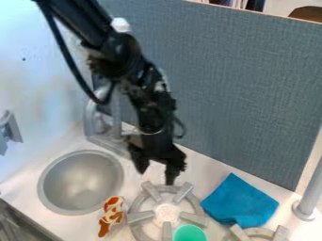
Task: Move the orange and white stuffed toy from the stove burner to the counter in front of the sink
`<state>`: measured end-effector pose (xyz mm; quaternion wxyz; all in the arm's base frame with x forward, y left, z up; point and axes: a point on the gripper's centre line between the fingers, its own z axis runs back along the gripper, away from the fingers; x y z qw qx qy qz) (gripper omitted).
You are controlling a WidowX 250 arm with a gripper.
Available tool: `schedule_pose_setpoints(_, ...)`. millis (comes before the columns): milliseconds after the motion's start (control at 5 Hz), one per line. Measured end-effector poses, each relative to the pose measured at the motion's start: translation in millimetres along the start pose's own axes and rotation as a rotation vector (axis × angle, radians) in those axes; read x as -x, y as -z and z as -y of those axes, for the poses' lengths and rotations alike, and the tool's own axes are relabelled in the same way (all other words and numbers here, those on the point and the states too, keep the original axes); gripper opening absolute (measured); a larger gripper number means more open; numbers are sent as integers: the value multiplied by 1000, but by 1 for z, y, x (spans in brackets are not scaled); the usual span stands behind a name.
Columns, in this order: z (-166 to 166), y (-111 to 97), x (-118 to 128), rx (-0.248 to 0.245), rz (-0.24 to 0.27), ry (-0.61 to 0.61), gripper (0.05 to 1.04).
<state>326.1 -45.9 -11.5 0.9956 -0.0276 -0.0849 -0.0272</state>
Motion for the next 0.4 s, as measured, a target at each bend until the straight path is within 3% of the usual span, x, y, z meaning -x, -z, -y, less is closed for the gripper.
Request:
schedule_pose_setpoints(200, 25, 13, -6, 9, -39, 72, 996)
schedule_pose_setpoints(400, 25, 17, -9, -10, -79, 84, 996)
